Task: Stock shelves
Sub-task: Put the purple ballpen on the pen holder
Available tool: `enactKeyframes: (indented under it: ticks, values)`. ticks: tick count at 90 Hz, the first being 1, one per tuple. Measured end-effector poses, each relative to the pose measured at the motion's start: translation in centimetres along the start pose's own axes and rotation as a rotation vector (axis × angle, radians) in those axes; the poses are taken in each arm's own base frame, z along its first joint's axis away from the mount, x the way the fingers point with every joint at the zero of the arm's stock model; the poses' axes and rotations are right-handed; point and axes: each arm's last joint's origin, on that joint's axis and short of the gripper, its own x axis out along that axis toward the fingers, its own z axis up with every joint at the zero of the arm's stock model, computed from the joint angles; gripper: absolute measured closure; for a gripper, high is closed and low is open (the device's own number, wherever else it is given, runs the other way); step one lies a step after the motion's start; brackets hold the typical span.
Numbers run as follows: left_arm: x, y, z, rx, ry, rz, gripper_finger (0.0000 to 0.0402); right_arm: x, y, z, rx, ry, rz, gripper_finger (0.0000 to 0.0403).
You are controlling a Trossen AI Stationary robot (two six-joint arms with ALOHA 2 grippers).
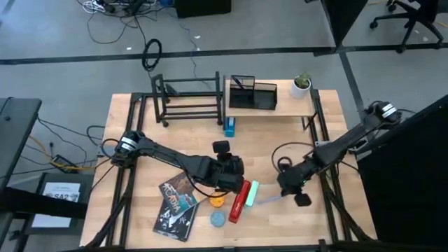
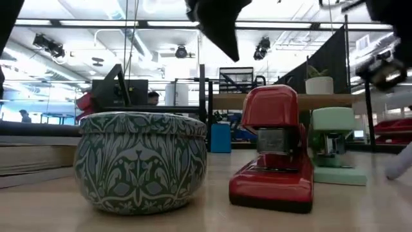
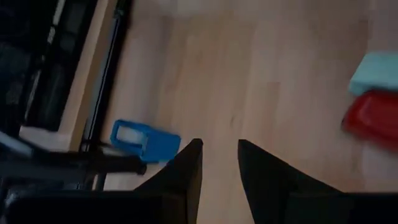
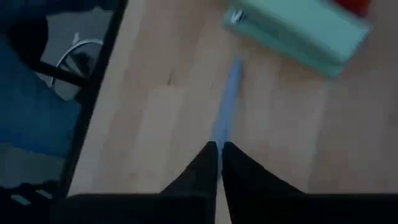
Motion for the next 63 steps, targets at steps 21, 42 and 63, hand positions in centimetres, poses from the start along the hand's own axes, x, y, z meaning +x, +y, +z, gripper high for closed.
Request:
enactKeyframes:
  ticks: [21, 42, 63]
  values:
    - [-0.2, -0.5, 1.9, -0.013, -0.153, -0.147, 0.0316, -0.9, 0.3, -0.7, 0.022, -0.002, -0.104, 0.0401]
    - [-0.2, -0.6, 2.3, -0.041, -0.194, -0.156, 0.0316, 1.4, 3.3, -3.9, 0.099, -0.173, -0.092, 0.0400]
    - [0.3, -1.1, 2.1, -0.058, -0.219, -0.204, 0.0316, 1.2, 5.9, -6.3, 0.097, -0.404, -0.163, 0.0339]
